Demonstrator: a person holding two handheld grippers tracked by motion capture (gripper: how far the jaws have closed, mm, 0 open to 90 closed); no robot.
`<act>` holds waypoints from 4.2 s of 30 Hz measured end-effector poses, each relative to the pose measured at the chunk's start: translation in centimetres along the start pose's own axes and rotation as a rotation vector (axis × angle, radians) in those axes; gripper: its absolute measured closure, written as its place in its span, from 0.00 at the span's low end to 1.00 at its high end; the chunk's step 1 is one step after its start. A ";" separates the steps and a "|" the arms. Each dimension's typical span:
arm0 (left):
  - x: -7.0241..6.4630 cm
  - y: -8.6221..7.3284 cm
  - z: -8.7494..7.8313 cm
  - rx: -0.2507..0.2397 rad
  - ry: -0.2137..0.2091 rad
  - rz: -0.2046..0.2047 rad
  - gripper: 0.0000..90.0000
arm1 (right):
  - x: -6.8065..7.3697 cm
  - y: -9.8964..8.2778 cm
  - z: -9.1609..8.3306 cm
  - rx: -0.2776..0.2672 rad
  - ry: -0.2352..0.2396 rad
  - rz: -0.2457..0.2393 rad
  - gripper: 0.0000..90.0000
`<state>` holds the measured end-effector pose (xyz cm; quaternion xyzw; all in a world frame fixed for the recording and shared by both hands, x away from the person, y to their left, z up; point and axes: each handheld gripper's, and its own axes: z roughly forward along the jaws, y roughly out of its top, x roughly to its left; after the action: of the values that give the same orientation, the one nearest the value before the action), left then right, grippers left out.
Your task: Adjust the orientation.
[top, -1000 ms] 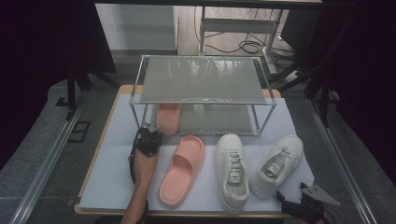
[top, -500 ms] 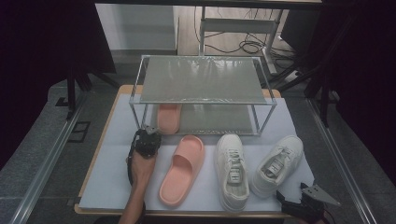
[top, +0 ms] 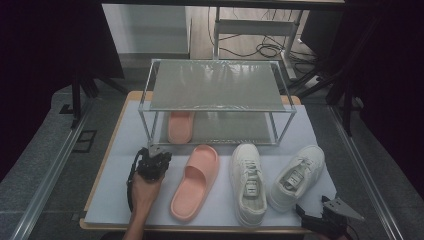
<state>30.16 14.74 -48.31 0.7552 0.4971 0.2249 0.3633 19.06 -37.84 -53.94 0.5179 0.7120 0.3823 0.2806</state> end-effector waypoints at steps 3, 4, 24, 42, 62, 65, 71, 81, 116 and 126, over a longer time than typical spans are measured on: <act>-0.7 -0.7 -1.0 -0.006 -0.024 0.005 0.94 | 0.0 0.0 0.0 0.000 0.000 0.001 0.00; -0.9 -0.9 -1.3 -0.006 -0.033 0.007 0.93 | 0.0 0.0 0.0 0.001 0.001 0.002 0.00; -4.6 -2.6 -3.5 0.002 -0.124 0.067 0.92 | 0.0 0.0 0.0 0.000 -0.001 0.000 0.00; -4.9 -2.7 -1.9 0.018 -0.143 0.058 0.90 | 0.0 0.0 0.0 0.000 0.000 0.000 0.00; -5.1 -2.5 -1.2 0.037 -0.139 0.058 0.88 | 0.0 0.0 0.0 0.000 0.000 0.000 0.00; -5.1 -2.4 -1.0 0.036 -0.139 0.055 0.88 | 0.0 0.0 0.0 0.000 0.000 0.000 0.00; -4.9 -1.7 -0.5 0.031 -0.143 0.048 0.87 | 0.0 0.0 0.0 0.000 0.000 0.000 0.00; -5.0 -0.4 0.6 0.050 -0.112 0.034 0.85 | 0.0 0.0 0.0 0.001 0.001 0.002 0.00; -5.0 6.6 5.1 -0.011 -0.014 -0.064 0.94 | 0.0 0.0 0.0 0.001 0.002 0.001 0.00; -4.2 7.6 7.4 -0.027 0.044 -0.172 0.93 | -0.1 0.0 0.0 0.001 0.006 -0.001 0.00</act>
<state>38.07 6.72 -47.05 0.6995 0.5648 0.2160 0.3807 19.04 -37.91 -53.95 0.5163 0.7133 0.3834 0.2786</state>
